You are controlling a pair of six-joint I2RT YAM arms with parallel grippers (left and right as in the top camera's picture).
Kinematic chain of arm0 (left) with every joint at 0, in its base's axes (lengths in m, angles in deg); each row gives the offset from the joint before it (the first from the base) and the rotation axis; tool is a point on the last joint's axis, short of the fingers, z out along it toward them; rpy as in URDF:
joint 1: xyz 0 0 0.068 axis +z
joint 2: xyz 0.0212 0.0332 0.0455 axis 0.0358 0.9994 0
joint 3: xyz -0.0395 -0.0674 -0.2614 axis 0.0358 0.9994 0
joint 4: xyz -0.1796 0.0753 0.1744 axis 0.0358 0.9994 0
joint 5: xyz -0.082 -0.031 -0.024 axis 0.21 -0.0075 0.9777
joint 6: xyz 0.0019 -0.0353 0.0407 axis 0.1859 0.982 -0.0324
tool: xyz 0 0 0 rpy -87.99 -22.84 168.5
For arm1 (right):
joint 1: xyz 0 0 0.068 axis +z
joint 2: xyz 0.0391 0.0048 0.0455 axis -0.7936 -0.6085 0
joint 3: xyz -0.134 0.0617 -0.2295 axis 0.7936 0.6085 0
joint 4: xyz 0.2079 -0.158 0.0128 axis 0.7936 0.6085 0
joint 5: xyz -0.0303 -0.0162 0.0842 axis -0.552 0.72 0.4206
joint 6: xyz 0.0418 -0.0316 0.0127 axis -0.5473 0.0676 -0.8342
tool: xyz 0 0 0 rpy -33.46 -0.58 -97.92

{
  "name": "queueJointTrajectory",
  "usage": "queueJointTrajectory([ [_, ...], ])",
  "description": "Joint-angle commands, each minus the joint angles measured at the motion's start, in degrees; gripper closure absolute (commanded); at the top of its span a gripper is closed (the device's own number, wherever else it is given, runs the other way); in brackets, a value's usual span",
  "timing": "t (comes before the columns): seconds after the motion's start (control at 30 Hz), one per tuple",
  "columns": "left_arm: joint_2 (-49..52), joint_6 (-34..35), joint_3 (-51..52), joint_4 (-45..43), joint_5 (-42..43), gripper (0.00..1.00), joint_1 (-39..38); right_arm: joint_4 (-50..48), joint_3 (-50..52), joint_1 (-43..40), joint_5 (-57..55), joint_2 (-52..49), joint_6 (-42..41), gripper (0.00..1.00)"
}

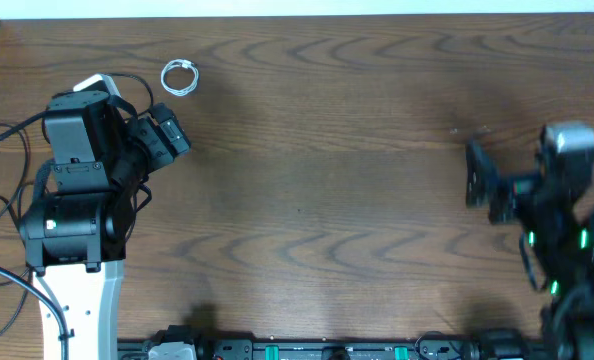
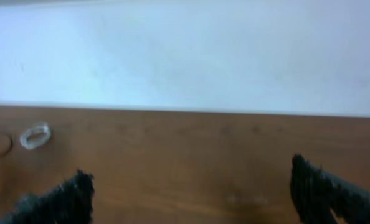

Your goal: Untangle cables

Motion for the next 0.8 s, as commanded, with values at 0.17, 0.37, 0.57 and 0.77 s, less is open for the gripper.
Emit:
queueJointTrajectory([
  [0.17, 0.1, -0.9, -0.2, 0.0, -0.3, 0.02, 0.2, -10.9, 25.8, -2.9, 2.0, 23.2, 1.4, 0.01],
  [0.37, 0.1, -1.0, -0.2, 0.0, -0.3, 0.03, 0.2, -15.6, 37.6, -2.8, 2.0, 31.6, 1.3, 0.01],
  [0.57, 0.1, -0.9, -0.2, 0.0, -0.3, 0.03, 0.2, -20.1, 44.3, -2.8, 2.0, 31.6, 1.3, 0.01],
  [0.77, 0.1, -0.9, -0.2, 0.0, -0.3, 0.02, 0.2, -19.7, 46.0, -2.8, 2.0, 31.6, 1.3, 0.01],
])
